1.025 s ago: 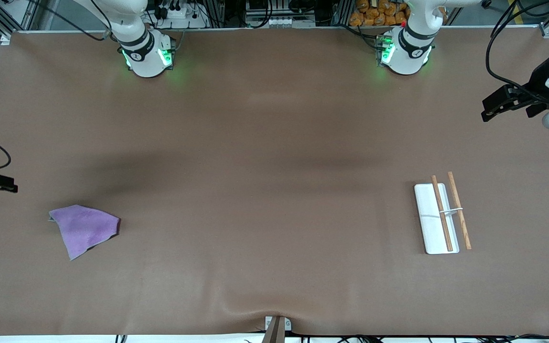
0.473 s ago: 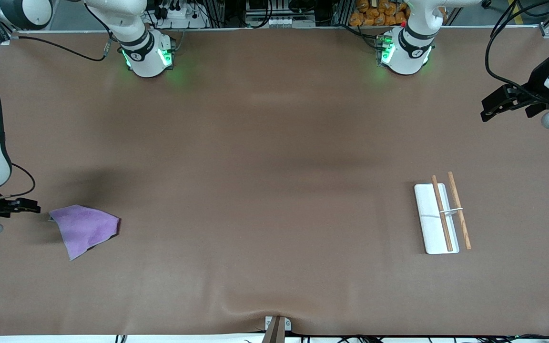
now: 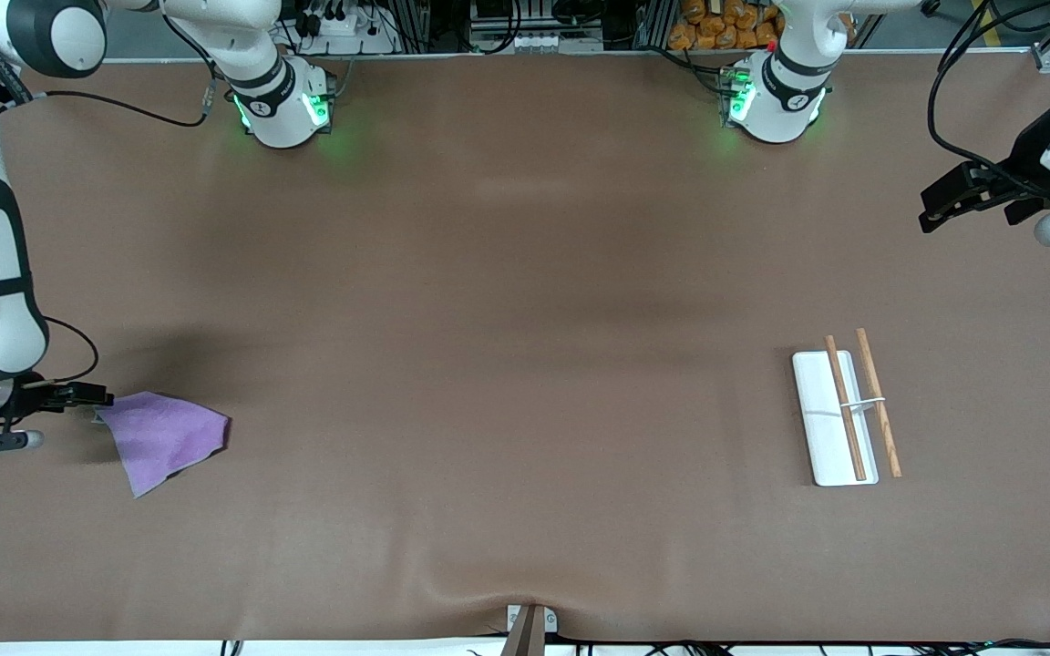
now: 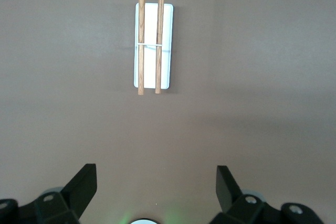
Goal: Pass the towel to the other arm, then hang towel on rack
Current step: 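Lower the right gripper to the corner of the purple towel, then close the right gripper on the towel corner and lift it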
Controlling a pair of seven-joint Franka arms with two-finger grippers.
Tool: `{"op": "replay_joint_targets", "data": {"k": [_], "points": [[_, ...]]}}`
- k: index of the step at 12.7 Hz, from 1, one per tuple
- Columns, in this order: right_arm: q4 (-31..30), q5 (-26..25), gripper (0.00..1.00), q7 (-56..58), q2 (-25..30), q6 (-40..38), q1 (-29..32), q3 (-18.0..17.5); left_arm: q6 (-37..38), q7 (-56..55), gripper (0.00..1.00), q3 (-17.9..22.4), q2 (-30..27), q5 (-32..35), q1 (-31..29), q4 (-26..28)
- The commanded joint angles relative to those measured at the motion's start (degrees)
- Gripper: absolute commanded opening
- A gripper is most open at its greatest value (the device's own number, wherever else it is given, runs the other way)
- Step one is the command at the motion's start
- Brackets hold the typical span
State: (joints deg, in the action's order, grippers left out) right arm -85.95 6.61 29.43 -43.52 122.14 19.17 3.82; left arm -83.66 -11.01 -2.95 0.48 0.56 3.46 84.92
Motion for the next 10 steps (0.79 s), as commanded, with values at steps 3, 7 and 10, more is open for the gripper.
{"op": "replay_joint_targets", "data": {"k": [3, 7, 10], "points": [[0.0, 1.6, 1.00, -3.1, -1.7, -0.2, 1.4, -0.8, 0.7, 0.3, 1.00, -0.1, -0.2, 1.1, 0.1, -0.3], [0.1, 2.3, 1.00, -2.8, -3.1, 0.6, 2.0, -0.9, 0.6, 0.3, 1.00, -0.1, -0.2, 1.1, 0.2, -0.3], [0.1, 2.4, 1.00, -2.7, -3.1, 0.6, 1.9, -1.0, 0.7, 0.3, 1.00, -0.1, -0.2, 1.1, 0.2, -0.3]]}}
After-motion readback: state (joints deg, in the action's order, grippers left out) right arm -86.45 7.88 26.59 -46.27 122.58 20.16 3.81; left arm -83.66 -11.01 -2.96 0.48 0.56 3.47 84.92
